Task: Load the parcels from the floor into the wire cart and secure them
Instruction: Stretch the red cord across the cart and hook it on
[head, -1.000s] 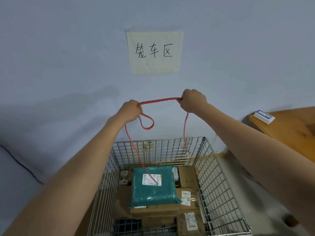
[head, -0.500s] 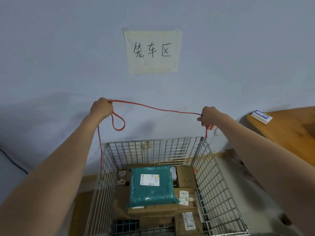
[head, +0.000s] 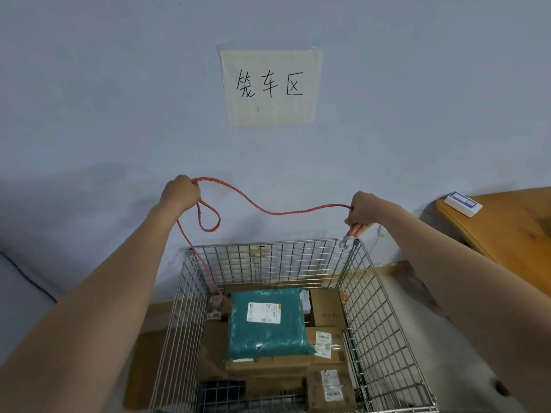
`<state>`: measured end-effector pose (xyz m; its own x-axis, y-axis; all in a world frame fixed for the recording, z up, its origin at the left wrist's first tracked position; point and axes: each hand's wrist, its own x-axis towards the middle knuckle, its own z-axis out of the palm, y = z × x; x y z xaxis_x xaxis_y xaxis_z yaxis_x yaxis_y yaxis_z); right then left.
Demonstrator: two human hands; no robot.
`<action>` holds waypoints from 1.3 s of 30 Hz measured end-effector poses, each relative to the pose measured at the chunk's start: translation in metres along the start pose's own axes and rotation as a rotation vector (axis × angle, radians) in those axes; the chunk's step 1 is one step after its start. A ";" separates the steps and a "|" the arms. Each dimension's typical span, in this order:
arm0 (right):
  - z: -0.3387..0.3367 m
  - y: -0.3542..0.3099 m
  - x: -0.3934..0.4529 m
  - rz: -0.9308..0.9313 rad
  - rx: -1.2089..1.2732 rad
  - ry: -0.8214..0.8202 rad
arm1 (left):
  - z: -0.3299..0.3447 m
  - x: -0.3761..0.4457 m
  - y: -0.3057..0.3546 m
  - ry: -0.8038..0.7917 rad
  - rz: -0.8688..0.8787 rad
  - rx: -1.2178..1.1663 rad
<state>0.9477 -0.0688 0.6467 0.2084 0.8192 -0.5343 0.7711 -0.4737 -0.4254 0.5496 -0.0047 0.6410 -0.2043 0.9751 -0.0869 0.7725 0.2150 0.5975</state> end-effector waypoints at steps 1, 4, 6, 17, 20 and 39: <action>0.001 -0.001 0.000 -0.005 -0.002 -0.002 | 0.002 -0.001 0.000 -0.007 0.002 -0.007; 0.005 -0.004 0.000 -0.039 0.015 0.010 | 0.007 -0.005 0.003 -0.035 0.011 -0.015; 0.008 -0.006 0.001 -0.071 0.037 0.029 | 0.013 -0.008 0.005 -0.064 0.019 -0.011; 0.021 0.009 0.010 -0.080 0.049 0.060 | 0.042 -0.019 0.011 -0.159 0.023 0.020; 0.022 0.020 0.015 -0.077 0.061 0.070 | 0.047 -0.021 0.014 -0.171 0.026 0.022; 0.032 0.032 0.032 -0.133 -0.261 0.166 | 0.025 -0.032 0.026 -0.155 0.085 0.061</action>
<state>0.9594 -0.0681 0.5923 0.1741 0.9200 -0.3510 0.9217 -0.2777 -0.2707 0.5915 -0.0291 0.6390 -0.0448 0.9856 -0.1629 0.8193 0.1295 0.5586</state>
